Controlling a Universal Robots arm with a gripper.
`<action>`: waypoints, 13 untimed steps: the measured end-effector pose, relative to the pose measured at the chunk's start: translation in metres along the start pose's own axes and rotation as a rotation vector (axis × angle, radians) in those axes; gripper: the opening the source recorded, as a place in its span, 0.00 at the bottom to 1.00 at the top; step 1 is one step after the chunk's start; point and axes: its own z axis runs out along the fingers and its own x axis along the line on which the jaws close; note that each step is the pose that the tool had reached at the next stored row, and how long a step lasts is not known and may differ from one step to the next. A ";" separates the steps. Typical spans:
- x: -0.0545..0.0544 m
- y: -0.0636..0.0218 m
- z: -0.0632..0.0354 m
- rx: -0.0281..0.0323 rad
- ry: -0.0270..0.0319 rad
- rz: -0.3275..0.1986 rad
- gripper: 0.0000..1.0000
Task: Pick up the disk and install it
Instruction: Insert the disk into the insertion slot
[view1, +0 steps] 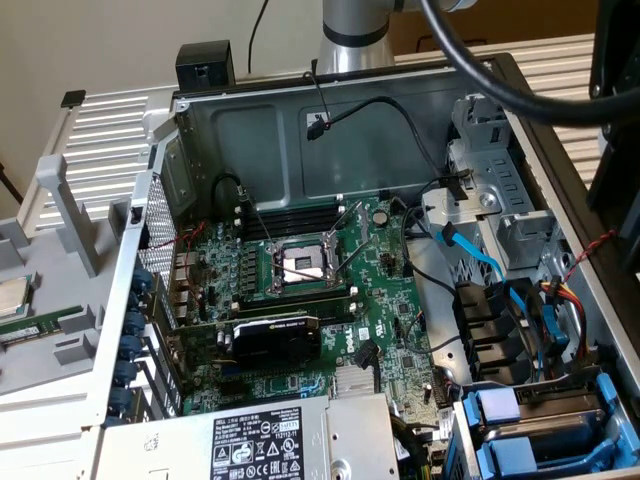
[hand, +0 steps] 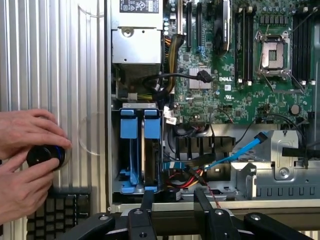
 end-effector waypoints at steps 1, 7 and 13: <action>0.000 -0.0006 0.0000 -0.0002 0.0001 0.000 0.45; 0.000 -0.0009 -0.0001 -0.0016 0.0002 0.000 0.45; 0.000 -0.0008 -0.0001 -0.0016 0.0001 0.000 0.45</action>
